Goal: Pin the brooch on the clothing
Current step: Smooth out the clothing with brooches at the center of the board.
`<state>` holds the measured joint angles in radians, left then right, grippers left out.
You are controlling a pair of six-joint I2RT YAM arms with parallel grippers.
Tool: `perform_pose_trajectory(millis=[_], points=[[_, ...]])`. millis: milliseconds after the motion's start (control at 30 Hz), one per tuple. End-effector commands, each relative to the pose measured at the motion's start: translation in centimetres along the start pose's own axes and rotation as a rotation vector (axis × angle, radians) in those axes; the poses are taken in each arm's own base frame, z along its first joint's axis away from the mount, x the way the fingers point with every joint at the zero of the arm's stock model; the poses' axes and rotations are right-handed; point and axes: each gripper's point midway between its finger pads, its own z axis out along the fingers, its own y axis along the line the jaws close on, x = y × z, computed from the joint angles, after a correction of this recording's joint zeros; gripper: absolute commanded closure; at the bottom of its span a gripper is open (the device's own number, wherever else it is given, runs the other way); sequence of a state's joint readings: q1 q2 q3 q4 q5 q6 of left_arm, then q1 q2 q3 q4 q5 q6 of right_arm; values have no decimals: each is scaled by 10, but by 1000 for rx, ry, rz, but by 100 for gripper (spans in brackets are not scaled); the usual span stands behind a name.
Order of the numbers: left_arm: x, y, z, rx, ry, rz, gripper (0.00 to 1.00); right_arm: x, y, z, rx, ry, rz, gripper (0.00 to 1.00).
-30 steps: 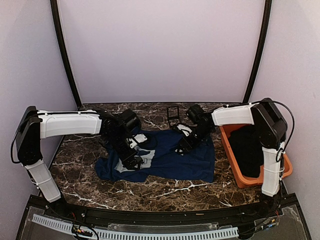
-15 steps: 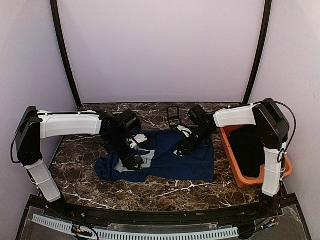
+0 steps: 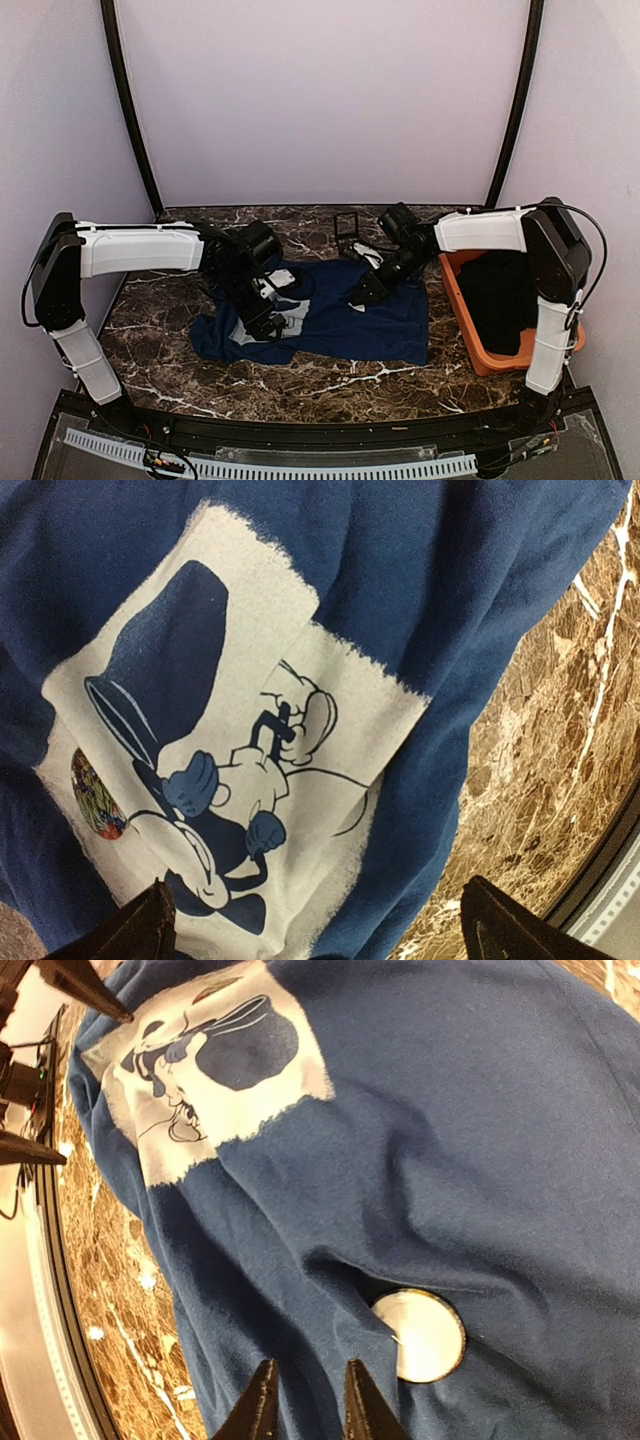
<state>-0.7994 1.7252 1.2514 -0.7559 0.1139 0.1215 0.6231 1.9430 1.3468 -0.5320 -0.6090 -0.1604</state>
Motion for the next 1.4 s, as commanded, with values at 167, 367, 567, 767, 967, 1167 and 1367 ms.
perform_pose_trajectory(millis=[167,367,567,767,967,1167,1367], points=[[12,-3,8,5,37,1,1,-4,-29,5,107,9,37,67],[13,-5,9,2,31,4,1,3,-41,15,88,28,67,66],[15,-5,10,-2,36,11,1,12,-44,25,69,43,75,66],[15,-6,13,3,40,13,1,9,-45,23,68,14,56,64],[15,-7,15,5,44,16,1,4,-61,18,82,9,84,63],[16,-7,15,3,46,17,1,17,-45,26,-22,26,101,64],[16,-7,16,5,50,19,1,24,-36,33,-85,38,110,64]])
